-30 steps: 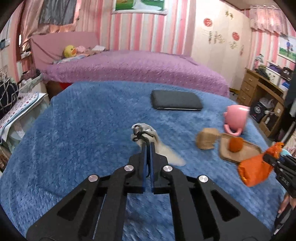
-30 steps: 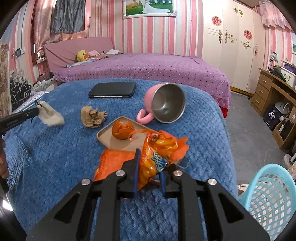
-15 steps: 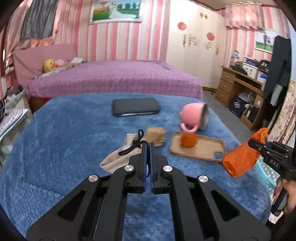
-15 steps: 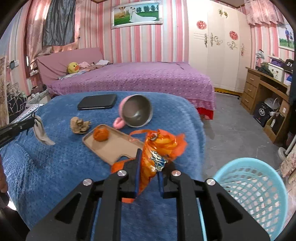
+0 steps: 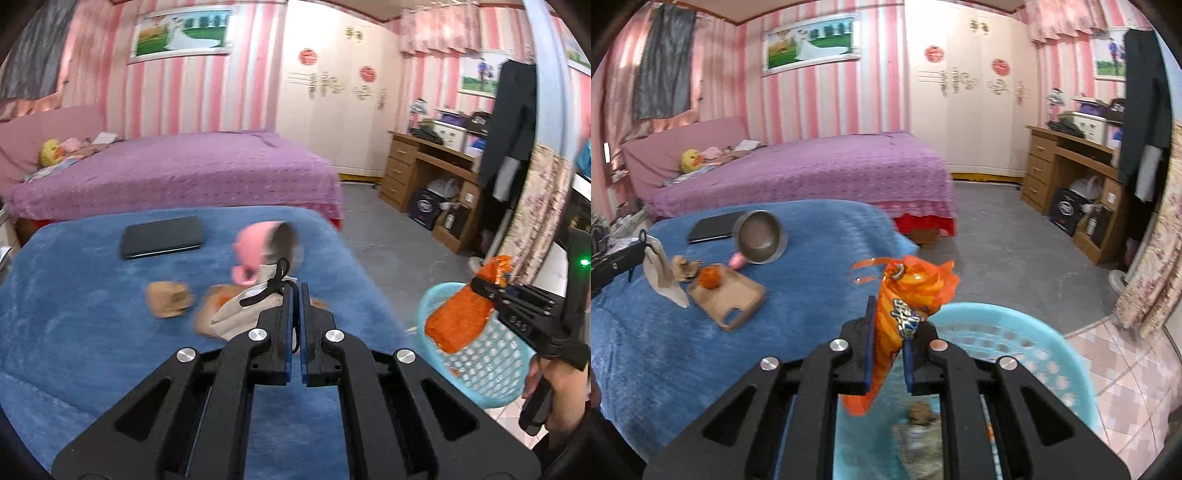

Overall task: Collect trash
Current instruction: 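Carry the snack bag and white mask over the blue basket and open both grippers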

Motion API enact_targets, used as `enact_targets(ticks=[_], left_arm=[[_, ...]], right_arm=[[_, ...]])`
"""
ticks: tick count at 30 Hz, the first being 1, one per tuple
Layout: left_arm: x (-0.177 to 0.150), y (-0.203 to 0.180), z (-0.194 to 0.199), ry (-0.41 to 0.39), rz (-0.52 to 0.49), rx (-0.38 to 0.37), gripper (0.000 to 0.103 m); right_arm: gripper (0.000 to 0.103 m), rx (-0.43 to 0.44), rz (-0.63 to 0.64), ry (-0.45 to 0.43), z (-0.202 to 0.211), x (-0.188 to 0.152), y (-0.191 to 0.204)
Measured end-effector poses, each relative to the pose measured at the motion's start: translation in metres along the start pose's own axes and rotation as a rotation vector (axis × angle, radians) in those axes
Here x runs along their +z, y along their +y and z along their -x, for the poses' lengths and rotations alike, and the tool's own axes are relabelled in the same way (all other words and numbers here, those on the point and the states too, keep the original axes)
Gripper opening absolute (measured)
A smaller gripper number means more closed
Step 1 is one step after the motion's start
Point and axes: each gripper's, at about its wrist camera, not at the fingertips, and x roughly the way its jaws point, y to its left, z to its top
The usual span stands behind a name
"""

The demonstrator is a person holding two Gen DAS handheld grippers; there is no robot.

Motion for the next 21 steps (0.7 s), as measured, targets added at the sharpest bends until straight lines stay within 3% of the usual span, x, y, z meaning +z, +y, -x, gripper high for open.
enact_targets(ticks=[8, 21], left_arm=[[-0.012, -0.083, -0.025, 0.04, -0.051, -0.103, 0.001], [-0.027, -0.162, -0.067, 0.117, -0.087, -0.197, 0.001]], right_arm=[[0.012, -0.102, -0.045, 0.035, -0.004, -0.013, -0.06], [0.012, -0.164, -0.125, 0.054, -0.001, -0.031, -0.119]])
